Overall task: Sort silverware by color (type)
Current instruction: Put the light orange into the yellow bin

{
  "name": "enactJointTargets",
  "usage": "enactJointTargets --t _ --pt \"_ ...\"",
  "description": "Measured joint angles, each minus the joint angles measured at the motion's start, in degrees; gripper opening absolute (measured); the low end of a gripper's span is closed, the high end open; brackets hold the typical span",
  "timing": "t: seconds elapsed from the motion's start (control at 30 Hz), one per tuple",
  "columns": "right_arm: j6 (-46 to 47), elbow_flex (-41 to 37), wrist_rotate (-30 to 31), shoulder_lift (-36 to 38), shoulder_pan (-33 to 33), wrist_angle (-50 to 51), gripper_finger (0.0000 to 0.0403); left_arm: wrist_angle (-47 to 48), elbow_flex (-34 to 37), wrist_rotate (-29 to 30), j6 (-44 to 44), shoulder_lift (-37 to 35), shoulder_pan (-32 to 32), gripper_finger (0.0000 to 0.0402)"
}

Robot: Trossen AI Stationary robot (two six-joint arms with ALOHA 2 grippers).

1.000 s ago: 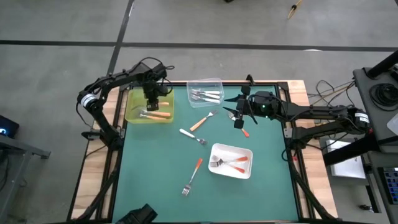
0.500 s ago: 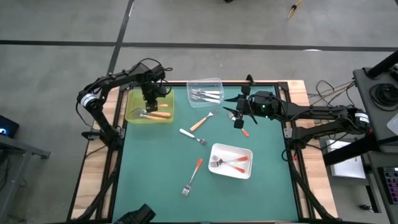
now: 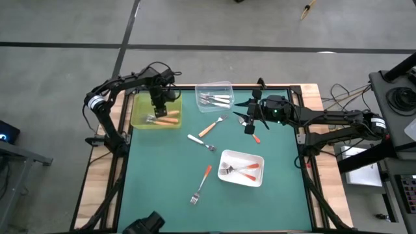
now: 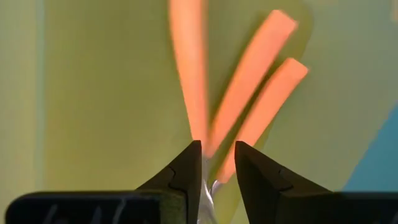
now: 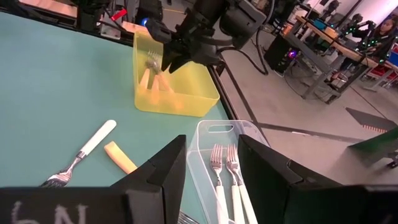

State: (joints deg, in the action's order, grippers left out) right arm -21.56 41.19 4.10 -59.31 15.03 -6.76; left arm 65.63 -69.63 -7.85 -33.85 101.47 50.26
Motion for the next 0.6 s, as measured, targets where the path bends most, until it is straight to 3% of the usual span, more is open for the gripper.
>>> enactJointTargets --t 0.43,0.6 --pt "0.7 0.0 0.0 0.0 0.0 0.1 0.0137 -1.6 0.0 10.0 0.3 -1.3 -0.1 0.0080" --pt "1.3 0.0 0.0 0.0 0.0 0.8 0.0137 -3.1 0.0 12.9 4.9 -3.6 -0.2 0.0080"
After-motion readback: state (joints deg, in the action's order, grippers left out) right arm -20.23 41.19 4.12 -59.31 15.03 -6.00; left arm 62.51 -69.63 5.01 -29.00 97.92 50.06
